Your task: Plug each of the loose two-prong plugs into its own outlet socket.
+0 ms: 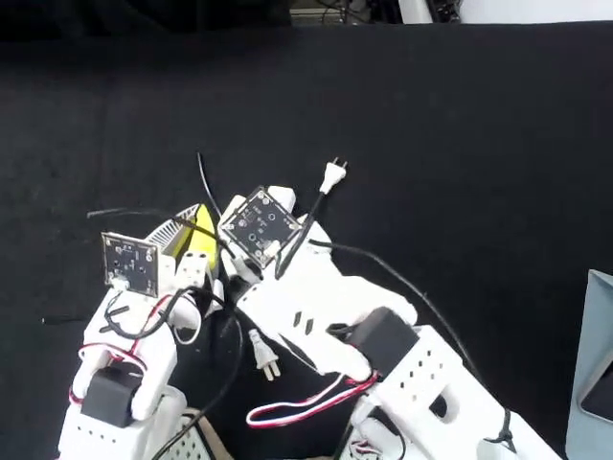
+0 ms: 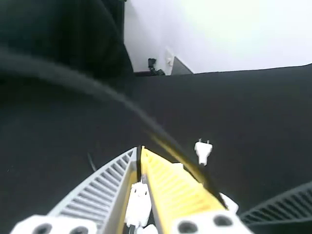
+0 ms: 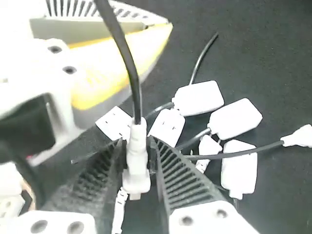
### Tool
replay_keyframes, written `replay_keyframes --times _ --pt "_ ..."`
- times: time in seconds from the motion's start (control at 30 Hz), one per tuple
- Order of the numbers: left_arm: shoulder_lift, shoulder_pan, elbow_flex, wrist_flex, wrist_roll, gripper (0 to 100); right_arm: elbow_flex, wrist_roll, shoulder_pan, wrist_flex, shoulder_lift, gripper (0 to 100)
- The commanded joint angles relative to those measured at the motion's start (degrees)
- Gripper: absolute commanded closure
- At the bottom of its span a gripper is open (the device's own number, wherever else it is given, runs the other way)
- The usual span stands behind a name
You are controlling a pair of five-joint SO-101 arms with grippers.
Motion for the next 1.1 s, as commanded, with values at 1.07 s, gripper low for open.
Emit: replay_keyframes --times 1.07 --pt "-0.5 -25.4 -11.0 21.3 -9.9 97 5.0 -3.2 4.2 -7.6 -0.6 98.7"
